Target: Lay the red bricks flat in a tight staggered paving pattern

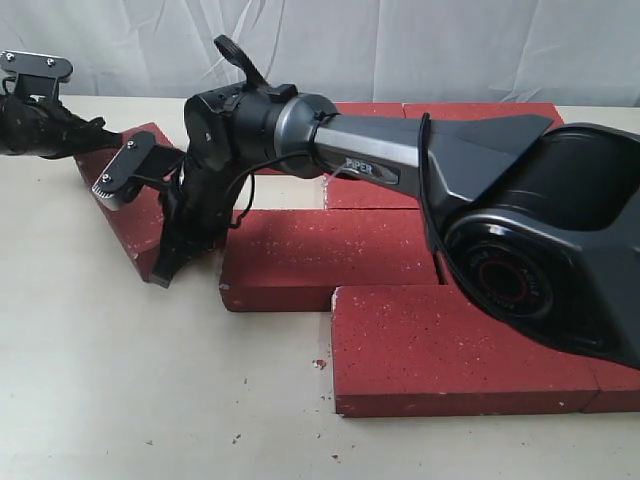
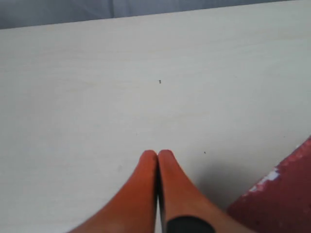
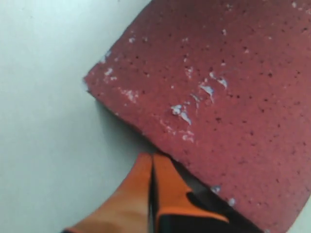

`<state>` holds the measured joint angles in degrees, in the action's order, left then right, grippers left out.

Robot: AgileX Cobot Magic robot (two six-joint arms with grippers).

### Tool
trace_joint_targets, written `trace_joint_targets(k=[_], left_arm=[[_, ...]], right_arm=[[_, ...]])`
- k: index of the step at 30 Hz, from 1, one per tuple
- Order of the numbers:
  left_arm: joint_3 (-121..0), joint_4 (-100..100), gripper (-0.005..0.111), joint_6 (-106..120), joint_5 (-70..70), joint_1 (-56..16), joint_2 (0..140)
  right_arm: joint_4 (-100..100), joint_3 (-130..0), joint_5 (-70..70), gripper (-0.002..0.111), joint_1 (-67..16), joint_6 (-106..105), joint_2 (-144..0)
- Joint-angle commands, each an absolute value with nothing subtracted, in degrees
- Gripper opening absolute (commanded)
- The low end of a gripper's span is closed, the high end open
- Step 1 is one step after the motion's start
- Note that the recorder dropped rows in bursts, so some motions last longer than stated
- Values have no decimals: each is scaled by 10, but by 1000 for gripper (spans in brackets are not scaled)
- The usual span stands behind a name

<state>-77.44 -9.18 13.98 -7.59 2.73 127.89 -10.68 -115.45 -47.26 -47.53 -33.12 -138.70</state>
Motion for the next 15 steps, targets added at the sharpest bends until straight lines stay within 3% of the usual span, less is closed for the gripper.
trace_joint_targets(k=[1, 15], left_arm=[[-781, -97, 0, 136, -93, 23, 1293], [-781, -7, 0, 141, 29, 51, 1239]], right_arm=[[-101, -1159, -463, -1, -474, -328, -1387], [45, -1159, -396, -1, -473, -281, -1387]])
